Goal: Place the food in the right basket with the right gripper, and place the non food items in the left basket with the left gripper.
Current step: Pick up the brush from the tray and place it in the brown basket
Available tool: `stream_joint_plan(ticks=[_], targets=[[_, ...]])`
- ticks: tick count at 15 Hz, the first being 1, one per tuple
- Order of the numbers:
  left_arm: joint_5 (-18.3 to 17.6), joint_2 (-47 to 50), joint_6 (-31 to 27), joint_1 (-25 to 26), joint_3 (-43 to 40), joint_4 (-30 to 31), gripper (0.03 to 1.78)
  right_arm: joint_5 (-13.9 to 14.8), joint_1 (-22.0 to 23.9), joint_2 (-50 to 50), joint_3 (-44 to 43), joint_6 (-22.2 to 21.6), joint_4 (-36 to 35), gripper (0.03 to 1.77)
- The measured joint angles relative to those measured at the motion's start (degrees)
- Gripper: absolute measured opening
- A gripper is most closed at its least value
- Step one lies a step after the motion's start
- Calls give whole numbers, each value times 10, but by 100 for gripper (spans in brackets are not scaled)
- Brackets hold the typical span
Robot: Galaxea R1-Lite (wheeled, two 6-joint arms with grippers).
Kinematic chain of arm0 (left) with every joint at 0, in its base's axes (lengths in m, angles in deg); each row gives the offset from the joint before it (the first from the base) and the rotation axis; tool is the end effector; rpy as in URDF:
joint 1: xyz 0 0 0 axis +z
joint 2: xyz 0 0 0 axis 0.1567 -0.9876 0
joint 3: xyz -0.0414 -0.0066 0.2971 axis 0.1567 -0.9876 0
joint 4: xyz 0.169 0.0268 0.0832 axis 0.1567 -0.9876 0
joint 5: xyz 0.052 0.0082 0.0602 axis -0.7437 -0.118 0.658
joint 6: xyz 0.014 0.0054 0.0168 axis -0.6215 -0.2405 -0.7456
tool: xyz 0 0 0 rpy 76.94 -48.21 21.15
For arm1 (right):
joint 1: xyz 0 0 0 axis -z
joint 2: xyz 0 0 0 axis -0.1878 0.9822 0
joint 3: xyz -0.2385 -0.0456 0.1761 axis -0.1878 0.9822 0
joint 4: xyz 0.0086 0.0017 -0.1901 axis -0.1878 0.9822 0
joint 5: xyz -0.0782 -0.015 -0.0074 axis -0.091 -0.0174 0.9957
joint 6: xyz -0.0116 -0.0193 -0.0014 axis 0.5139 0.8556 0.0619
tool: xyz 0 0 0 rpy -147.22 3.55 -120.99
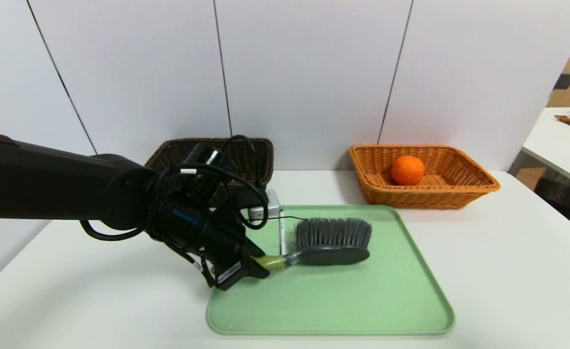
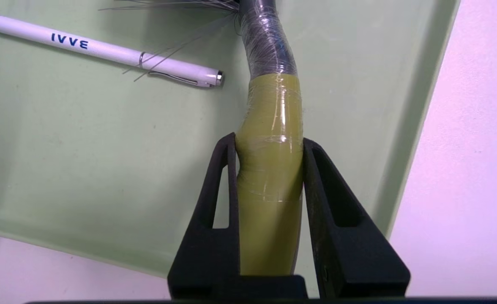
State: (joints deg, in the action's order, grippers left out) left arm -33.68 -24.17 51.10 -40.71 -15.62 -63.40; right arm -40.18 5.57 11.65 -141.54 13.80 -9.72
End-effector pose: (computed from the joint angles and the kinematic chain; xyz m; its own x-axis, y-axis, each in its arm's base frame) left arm 0.2727 -0.1800 0.1612 0.2201 -0.6442 -0.7325 0.9601 0.2757 0.0459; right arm 0.0219 -0.0011 0.2913 0.8198 -0.0623 -0.5692 0.1686 0.9763 0.1360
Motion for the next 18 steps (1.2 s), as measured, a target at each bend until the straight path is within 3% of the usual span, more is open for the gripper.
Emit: stream_joint_plan(ticks=[13, 18], targets=[[1, 65, 23, -8, -21, 0, 47, 0, 1, -11, 4, -1, 0, 170], [25, 97, 51, -12, -18, 1, 47, 1, 1, -12, 4, -1, -1, 170]])
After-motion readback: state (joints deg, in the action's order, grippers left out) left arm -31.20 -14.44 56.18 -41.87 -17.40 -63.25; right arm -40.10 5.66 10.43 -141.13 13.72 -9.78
